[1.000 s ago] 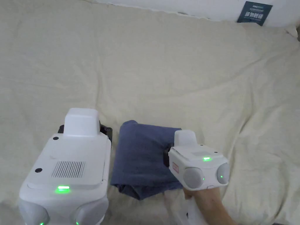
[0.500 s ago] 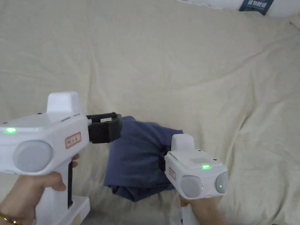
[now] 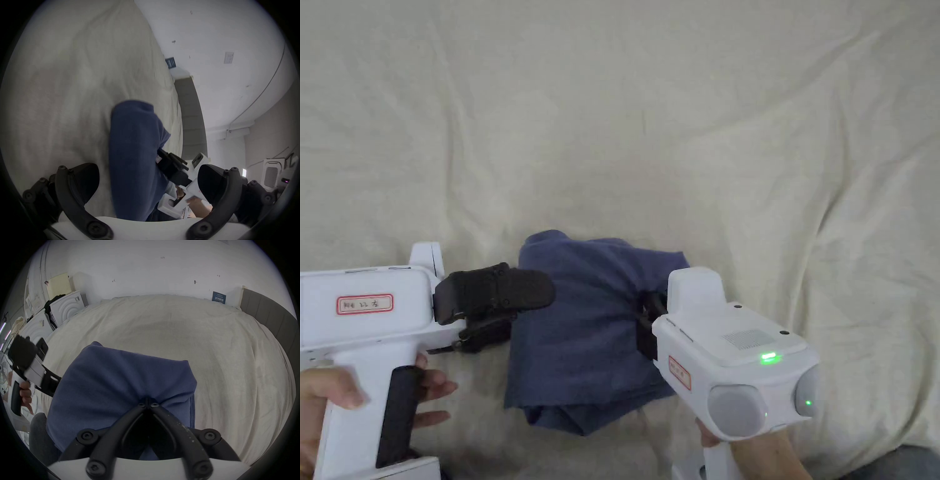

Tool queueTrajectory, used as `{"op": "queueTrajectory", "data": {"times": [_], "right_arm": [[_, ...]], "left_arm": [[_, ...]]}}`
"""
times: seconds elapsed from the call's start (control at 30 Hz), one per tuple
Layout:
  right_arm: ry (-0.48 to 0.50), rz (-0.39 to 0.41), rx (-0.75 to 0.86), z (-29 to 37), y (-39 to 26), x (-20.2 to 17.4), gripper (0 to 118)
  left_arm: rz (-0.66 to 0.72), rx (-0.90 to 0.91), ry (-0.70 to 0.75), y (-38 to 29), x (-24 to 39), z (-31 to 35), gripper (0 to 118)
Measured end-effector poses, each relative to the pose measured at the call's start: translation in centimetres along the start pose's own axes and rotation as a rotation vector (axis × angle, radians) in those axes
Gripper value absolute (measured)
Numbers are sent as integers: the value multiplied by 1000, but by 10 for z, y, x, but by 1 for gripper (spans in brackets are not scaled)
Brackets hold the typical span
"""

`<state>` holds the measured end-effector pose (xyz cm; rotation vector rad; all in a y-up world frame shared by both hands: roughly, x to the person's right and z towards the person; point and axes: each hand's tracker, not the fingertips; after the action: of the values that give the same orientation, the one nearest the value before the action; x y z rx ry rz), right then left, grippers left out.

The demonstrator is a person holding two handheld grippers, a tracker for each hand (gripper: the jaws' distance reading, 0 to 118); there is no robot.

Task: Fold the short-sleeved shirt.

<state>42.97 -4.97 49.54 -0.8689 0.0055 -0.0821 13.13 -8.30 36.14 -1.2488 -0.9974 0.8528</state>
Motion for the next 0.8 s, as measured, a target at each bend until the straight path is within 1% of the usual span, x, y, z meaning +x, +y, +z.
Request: {"op": "queueTrajectory", "data": {"times": [0.07,0.1,0.17,0.23,0.27,0.3,0.33,0.37,0.4,0.43,0.47,0.5,0.53,0.6,0.7,0.8], "right_arm": [[15,-20,-5,0,1,3,2],[24,-32,-10,-1,1,5,2],[39,-53,-18,-2,3,8,2],[49,-52,-29,-1,6,10,2],[55,-33,-38,0,9,10,2],[54,-24,-42,3,12,10,2],[59,-22,-45,7,16,10,2],[73,-19,-40,13,20,12,2],[89,-25,-8,22,24,13,2],[86,-35,33,33,29,14,2],[86,-42,61,44,32,16,2],[91,-42,72,57,37,18,2],[86,-41,90,71,41,20,2],[83,-34,162,99,46,24,2],[46,-12,233,138,48,32,2],[15,-19,262,172,43,42,2]], "left_arm": [[20,-18,-110,1,1,-8,118],[61,-56,-123,4,-2,-18,118],[78,-101,-137,8,-4,-31,118],[54,-125,-109,14,4,-37,118],[67,-127,-52,16,9,-39,118],[73,-125,-3,17,14,-37,114],[52,-117,39,17,17,-35,101],[25,-109,125,17,19,-35,79],[14,-108,231,16,18,-35,39],[19,-110,282,14,14,-34,26],[55,-99,210,11,13,-33,26],[58,-87,200,10,18,-32,25],[31,-78,263,8,27,-36,25],[-20,-76,334,5,42,-39,24],[33,-69,453,6,67,-43,23],[37,-73,481,7,88,-39,21]]}}
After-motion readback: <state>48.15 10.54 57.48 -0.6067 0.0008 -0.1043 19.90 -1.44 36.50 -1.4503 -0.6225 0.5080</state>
